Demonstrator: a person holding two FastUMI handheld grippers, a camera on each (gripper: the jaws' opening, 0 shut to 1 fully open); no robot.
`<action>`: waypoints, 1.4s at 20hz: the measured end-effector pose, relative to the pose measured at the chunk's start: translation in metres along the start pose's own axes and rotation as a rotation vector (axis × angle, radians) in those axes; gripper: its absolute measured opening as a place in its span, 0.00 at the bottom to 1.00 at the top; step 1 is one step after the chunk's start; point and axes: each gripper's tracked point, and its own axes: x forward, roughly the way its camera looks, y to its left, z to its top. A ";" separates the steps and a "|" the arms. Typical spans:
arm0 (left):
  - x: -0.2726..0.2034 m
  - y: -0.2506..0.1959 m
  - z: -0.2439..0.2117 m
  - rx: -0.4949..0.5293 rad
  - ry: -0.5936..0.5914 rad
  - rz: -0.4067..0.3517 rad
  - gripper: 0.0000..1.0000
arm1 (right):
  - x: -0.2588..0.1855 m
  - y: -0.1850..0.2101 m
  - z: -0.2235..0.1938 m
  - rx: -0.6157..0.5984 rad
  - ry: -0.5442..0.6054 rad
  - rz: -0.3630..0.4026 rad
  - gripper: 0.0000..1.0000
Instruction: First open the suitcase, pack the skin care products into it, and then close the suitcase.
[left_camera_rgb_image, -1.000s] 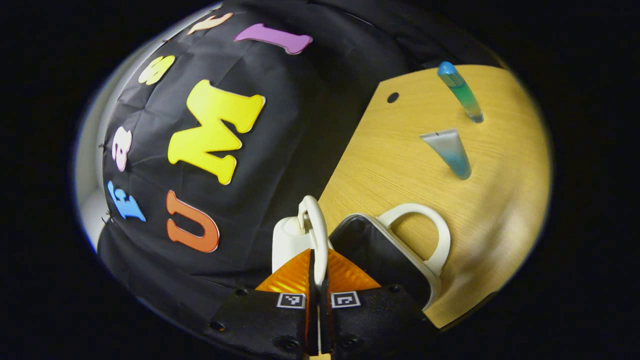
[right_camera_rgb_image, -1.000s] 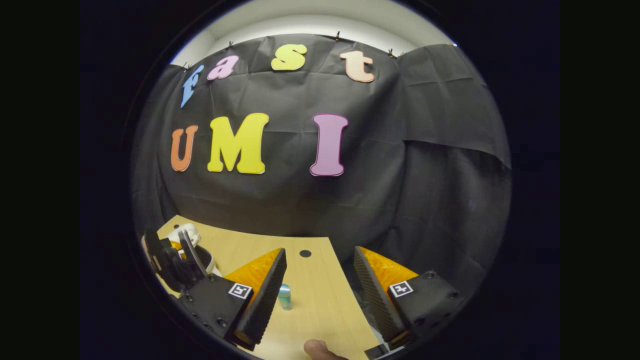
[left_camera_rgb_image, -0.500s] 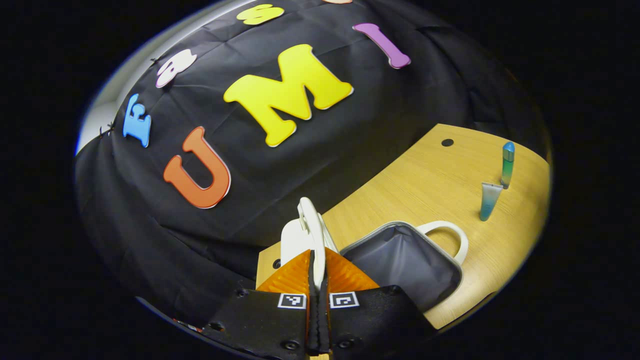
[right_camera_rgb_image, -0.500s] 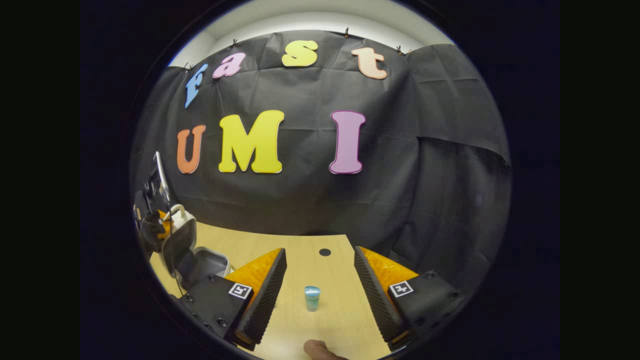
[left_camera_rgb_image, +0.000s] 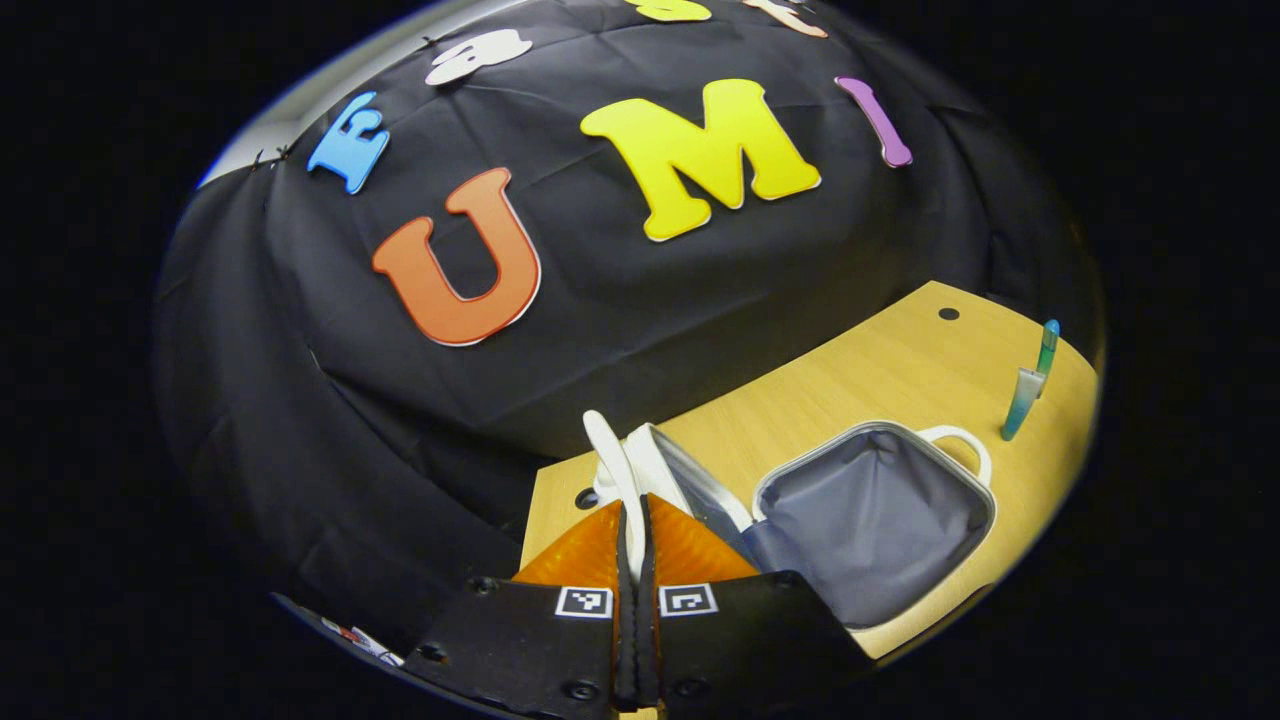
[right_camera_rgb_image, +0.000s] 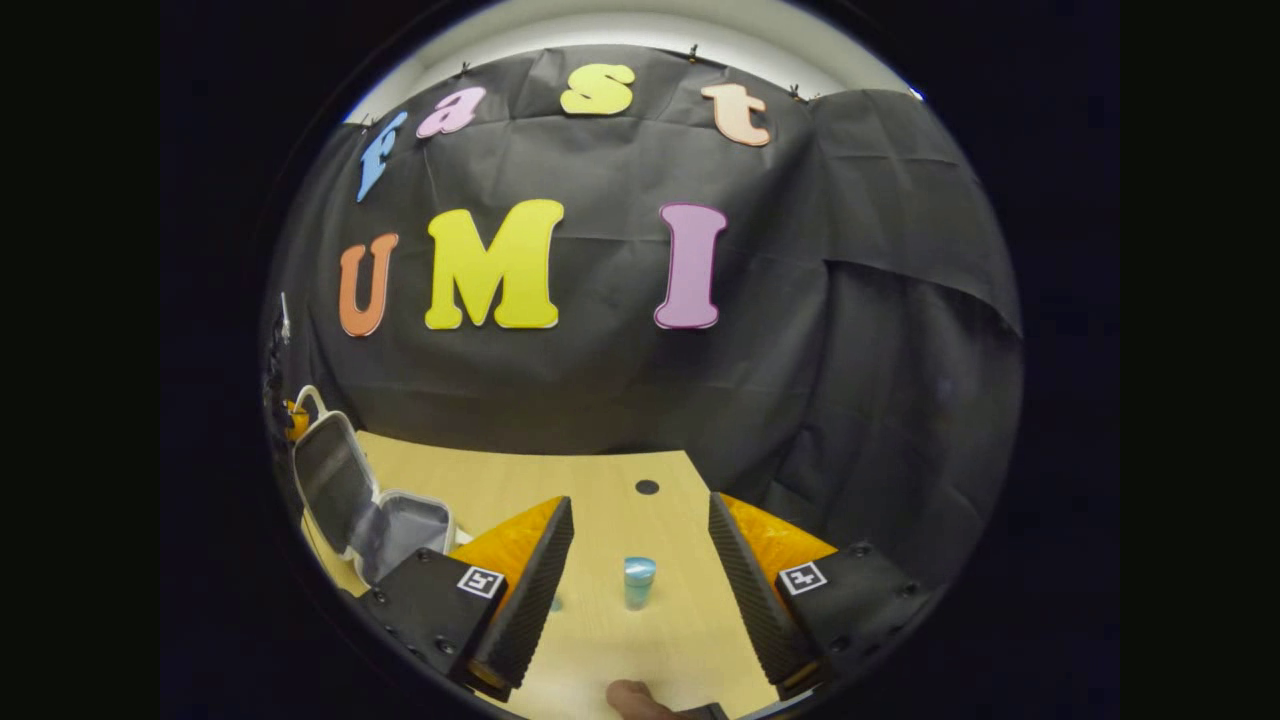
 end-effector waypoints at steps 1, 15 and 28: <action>0.008 0.013 -0.007 -0.027 0.005 -0.008 0.03 | 0.000 0.003 -0.003 -0.001 0.008 -0.005 0.81; 0.072 0.064 -0.201 -0.627 0.355 -0.084 0.04 | -0.016 0.013 -0.021 -0.084 0.052 -0.072 0.82; 0.088 0.046 -0.283 -0.942 0.516 -0.066 0.11 | -0.026 0.017 -0.032 -0.147 0.061 -0.084 0.81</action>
